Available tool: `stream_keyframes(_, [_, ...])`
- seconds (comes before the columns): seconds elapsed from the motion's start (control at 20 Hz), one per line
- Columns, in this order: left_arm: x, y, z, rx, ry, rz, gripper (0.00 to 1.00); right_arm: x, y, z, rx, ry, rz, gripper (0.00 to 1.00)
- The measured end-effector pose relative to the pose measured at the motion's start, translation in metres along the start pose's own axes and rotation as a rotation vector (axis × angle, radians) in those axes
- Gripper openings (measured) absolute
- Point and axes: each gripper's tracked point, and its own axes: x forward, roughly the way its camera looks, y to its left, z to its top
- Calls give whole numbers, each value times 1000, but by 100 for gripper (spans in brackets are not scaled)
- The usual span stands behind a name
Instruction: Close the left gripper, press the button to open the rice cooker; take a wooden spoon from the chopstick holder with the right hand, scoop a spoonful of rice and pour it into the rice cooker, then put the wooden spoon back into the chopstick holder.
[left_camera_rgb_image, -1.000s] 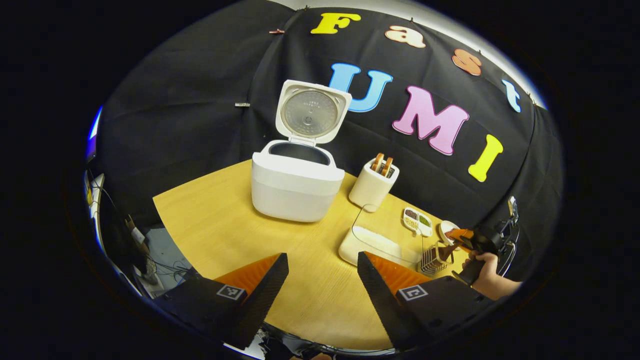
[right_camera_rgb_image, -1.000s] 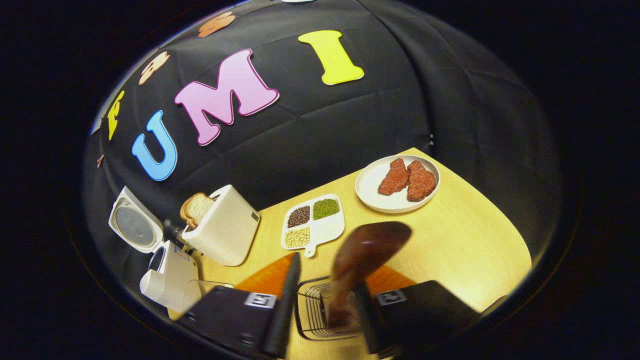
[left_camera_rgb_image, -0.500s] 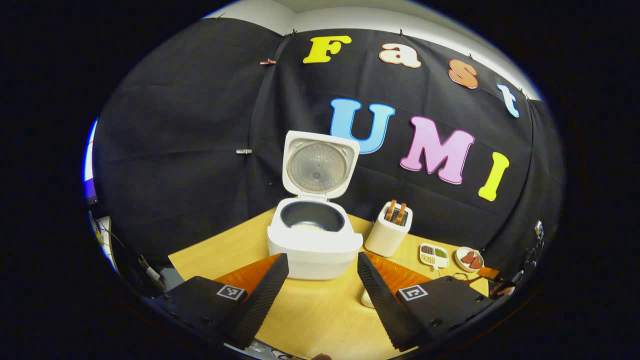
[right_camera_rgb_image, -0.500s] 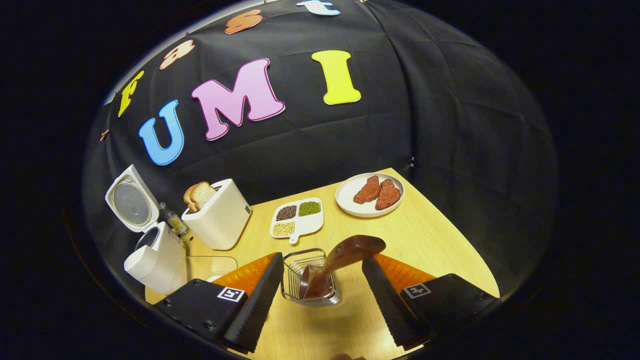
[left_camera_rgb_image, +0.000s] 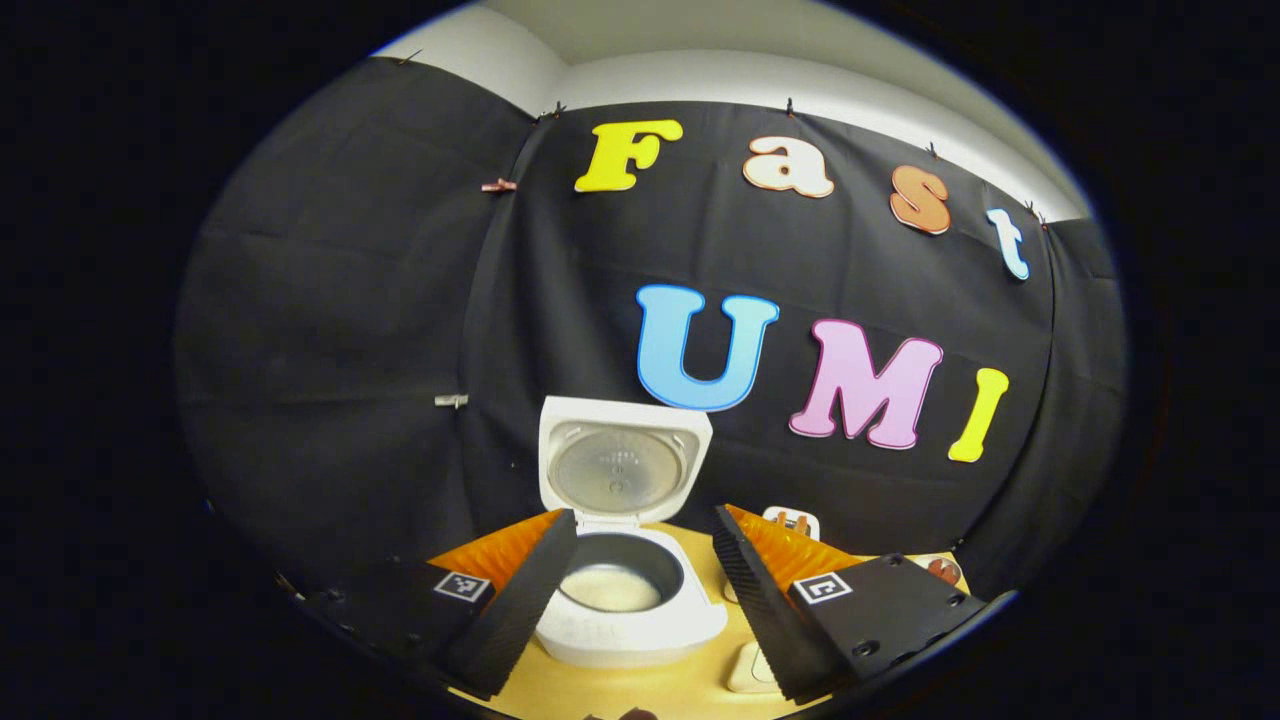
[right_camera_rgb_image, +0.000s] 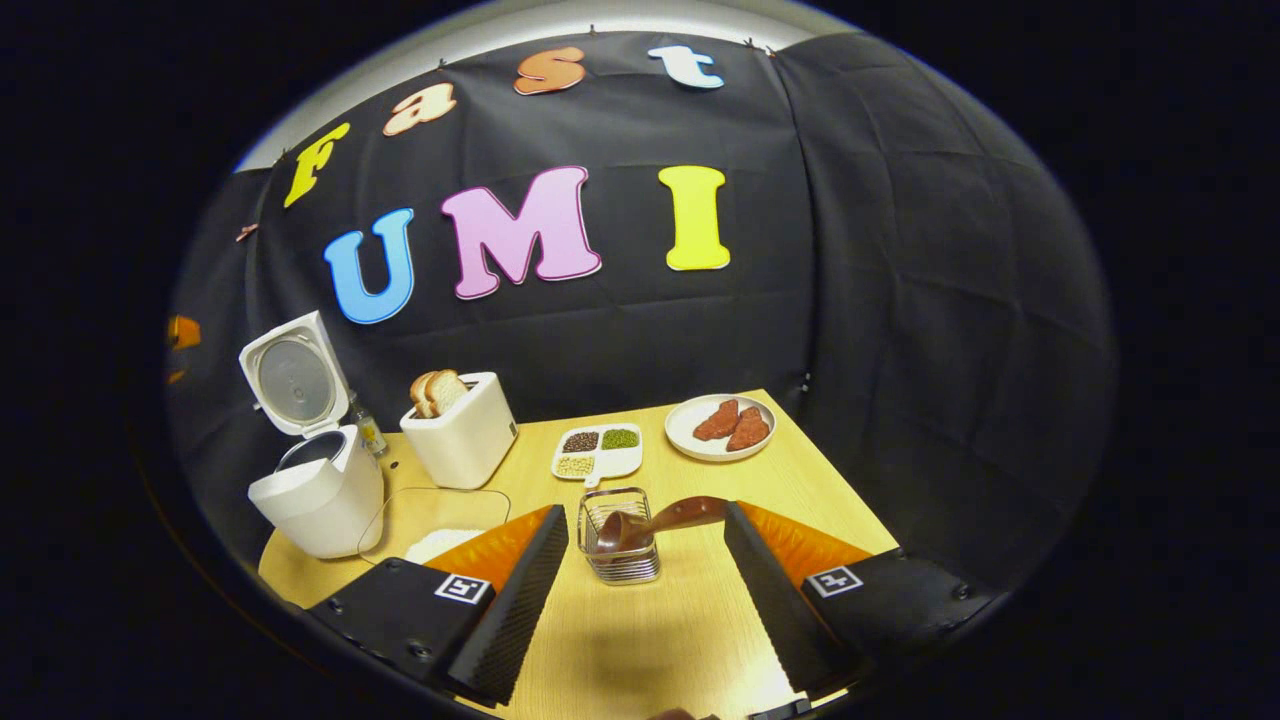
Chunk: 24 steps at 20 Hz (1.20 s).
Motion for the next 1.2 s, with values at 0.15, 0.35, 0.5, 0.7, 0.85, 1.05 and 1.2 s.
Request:
stream_keyframes(0.15, [39,3,36,24,-41,-36,94,-13,26,-3,-17,0,32,99])
stream_keyframes(0.35, [91,8,61,45,-64,-64,94,-26,49,5,-21,-23,36,98])
stream_keyframes(0.5, [128,13,69,53,-95,-77,93,-37,61,12,-39,-39,24,98])
stream_keyframes(0.7, [184,24,61,12,-92,-88,94,-53,69,15,-64,-49,-7,98])
stream_keyframes(0.85, [228,32,50,38,-87,-91,93,-63,71,11,-78,-30,-39,98])
stream_keyframes(1.05, [267,40,31,58,-57,-96,93,-76,76,9,-77,-23,-69,99])
stream_keyframes(1.2, [286,48,18,85,-18,-72,93,-82,79,-1,-95,-6,-74,99])
